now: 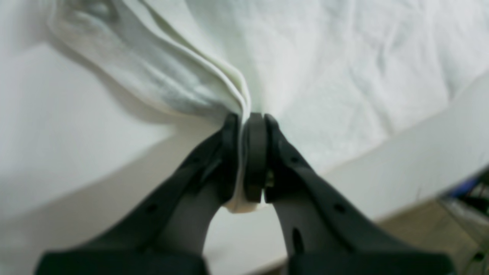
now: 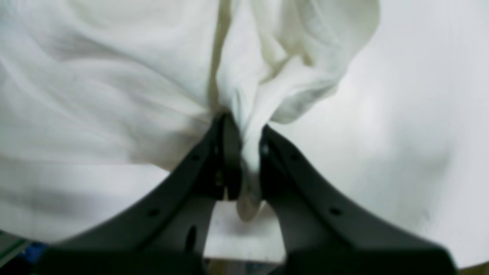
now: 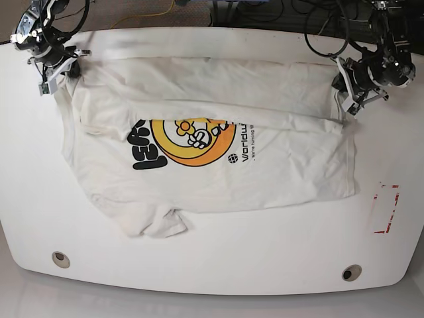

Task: Layout the t-shirt on the table in an organized manner, then fold the t-shirt properly
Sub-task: 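Pull the shoulder corners apart with both grippers, unfolding the shirt flat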

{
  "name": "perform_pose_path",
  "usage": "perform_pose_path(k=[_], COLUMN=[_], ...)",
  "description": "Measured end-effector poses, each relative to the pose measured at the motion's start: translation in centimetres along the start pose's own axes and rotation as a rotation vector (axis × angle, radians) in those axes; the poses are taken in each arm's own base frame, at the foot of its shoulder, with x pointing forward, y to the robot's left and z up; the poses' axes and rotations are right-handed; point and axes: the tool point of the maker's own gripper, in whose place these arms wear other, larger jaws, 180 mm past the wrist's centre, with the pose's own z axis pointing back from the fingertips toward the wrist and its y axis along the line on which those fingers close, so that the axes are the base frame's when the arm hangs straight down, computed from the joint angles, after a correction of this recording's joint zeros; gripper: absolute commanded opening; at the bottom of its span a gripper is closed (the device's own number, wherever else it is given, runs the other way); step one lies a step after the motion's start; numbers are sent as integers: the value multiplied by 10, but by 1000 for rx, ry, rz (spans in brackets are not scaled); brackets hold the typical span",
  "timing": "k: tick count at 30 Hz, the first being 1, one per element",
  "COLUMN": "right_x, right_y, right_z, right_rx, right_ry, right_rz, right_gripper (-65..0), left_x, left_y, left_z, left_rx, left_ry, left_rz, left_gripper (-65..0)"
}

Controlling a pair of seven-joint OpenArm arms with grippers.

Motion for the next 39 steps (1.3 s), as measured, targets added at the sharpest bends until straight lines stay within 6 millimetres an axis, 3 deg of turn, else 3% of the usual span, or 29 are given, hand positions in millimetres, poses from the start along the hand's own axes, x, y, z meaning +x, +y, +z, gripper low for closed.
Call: perform_pose_path(k=[8, 19, 30, 34, 39], right_x=[-16, -25, -21, -16, -18], right_y=[1, 2, 10, 11, 9], right_z=[5, 11, 30, 31, 32], right_rx=[6, 8, -16, -17, -26], right_ry=[25, 48, 41, 31, 39], right_rz=[-7, 10, 91, 100, 102], right_gripper=[-637, -637, -633, -547, -308], left_x=[-21, -46, -49, -50, -50], left_y=[-7, 7, 5, 5, 5], left_z=[2, 14, 15, 15, 15], left_rx=[-15, 26, 23, 23, 24], left_ry=[43, 85, 90, 91, 93], left_rz=[1, 44, 45, 45, 45], left_gripper=[-643, -640, -639, -636, -544])
